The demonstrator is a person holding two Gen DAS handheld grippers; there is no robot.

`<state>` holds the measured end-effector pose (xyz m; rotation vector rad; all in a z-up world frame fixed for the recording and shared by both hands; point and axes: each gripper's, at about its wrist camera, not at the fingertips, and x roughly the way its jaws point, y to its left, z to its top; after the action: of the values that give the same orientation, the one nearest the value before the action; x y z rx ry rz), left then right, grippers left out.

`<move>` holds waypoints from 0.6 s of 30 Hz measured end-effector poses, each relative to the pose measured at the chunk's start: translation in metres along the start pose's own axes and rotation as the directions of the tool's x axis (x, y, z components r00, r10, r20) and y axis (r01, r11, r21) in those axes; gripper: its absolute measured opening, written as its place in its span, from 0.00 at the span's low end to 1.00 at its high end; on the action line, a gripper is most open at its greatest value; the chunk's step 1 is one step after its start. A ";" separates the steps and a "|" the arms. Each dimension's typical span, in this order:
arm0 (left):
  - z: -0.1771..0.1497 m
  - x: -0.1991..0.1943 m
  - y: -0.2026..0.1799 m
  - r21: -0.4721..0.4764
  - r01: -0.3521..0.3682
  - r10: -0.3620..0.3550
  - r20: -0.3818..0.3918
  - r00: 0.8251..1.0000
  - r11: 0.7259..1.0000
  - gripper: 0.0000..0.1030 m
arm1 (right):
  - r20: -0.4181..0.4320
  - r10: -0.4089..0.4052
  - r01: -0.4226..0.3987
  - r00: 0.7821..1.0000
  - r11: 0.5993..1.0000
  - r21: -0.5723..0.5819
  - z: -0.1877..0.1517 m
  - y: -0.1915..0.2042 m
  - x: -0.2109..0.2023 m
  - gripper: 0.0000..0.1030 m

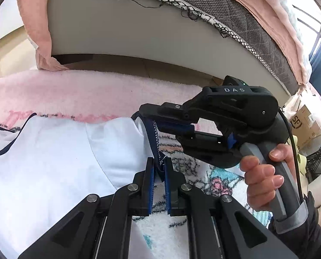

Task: Fold clothes
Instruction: 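Close the left gripper on the sleeve hem while the right gripper grips beside it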

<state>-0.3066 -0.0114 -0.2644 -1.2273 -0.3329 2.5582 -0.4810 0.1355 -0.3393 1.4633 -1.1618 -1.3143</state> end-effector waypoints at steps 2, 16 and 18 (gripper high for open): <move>-0.003 0.000 -0.007 0.006 0.002 -0.002 -0.012 1.000 1.000 0.07 | 0.017 0.009 -0.010 1.000 1.000 0.017 0.002 -0.005 -0.004 0.03; -0.025 0.007 -0.014 0.055 -0.015 0.020 -0.090 0.996 0.998 0.07 | -0.081 -0.184 0.190 0.980 0.979 0.070 0.010 -0.019 -0.007 0.48; -0.025 0.006 -0.014 0.058 -0.019 0.024 -0.092 0.995 0.998 0.07 | -0.093 -0.173 0.183 0.980 0.977 0.107 0.010 -0.020 -0.014 0.71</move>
<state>-0.2884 0.0054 -0.2792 -1.3303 -0.2268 2.5001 -0.4889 0.1540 -0.3565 1.7233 -1.0874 -1.3104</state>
